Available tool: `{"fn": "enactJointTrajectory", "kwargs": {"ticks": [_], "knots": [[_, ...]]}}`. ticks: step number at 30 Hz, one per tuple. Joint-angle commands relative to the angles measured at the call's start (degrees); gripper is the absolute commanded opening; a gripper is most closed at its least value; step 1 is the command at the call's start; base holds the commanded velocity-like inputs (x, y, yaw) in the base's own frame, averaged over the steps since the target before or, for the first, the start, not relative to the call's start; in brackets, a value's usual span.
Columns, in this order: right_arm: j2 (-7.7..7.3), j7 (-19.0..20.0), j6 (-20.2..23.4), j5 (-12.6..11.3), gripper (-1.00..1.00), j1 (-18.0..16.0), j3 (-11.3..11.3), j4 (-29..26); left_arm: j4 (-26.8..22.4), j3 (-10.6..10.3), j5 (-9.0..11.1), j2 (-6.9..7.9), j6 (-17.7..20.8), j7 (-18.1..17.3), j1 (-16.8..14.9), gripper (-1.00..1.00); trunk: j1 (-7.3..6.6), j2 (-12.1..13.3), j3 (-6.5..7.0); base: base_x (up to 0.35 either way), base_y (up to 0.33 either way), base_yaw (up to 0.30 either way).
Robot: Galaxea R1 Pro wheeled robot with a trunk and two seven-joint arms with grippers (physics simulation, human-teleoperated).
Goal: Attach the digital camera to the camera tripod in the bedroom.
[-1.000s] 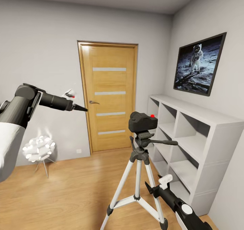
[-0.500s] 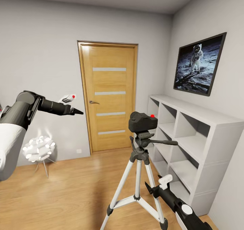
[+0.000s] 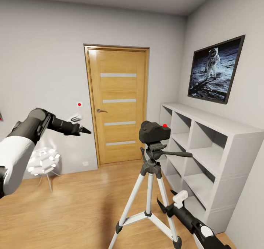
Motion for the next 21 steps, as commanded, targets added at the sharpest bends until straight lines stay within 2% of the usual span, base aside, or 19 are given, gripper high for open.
{"fn": "enactJointTrajectory", "kwargs": {"ticks": [1, 6, 10, 12, 13, 17, 18, 21], "knots": [[-0.15, 0.51, -0.69, 0.10, 1.00, 0.07, 0.14, 0.23, 0.72, -0.05, -0.56, -0.11, 0.37, 0.14, -0.02, 1.00, 0.02, -0.05, -0.03, 0.000, 0.000, 0.000], [-0.84, 2.66, -5.17, 0.05, 1.00, 0.69, 0.08, 4.59, 7.88, 0.01, -0.50, -1.01, 0.12, 6.36, -0.02, 1.00, 0.02, -0.05, -0.03, 0.000, 0.000, 0.000], [-1.33, 3.05, -11.36, 0.01, 1.00, 0.81, 0.02, 11.80, 13.16, 0.02, -0.47, -1.74, -4.25, 12.48, -0.02, 1.00, 0.02, -0.05, -0.03, 0.000, 0.000, 0.000], [-1.78, 2.97, -18.47, -0.03, 1.00, 0.83, -0.02, 19.70, 21.01, 0.11, -0.47, -2.10, -8.99, 22.11, 0.02, 1.00, 0.02, -0.05, -0.03, 0.000, 0.000, 0.000], [-1.97, 2.96, -19.84, -0.05, 1.00, 0.83, -0.04, 21.29, 23.08, 0.17, -0.45, -2.10, -10.90, 24.58, 0.01, 1.00, 0.02, -0.05, -0.03, 0.000, 0.000, 0.000], [-2.22, 2.91, -23.26, -0.08, 1.00, 0.84, -0.09, 25.57, 27.68, 0.25, -0.39, -2.11, -16.03, 30.15, 0.04, 1.00, 0.02, -0.05, -0.03, 0.000, 0.000, 0.000], [-2.28, 2.89, -25.56, -0.09, 1.00, 0.84, -0.10, 28.69, 29.18, 0.27, -0.34, -2.11, -18.11, 32.42, 0.12, 1.00, 0.02, -0.05, -0.03, 0.000, 0.000, 0.000], [-2.34, 2.84, -28.51, -0.16, 1.00, 0.84, -0.11, 32.91, 30.14, 0.33, -0.31, -2.05, -19.45, 33.90, 0.56, 1.00, 0.02, -0.05, -0.03, 0.000, 0.000, 0.000]]}}
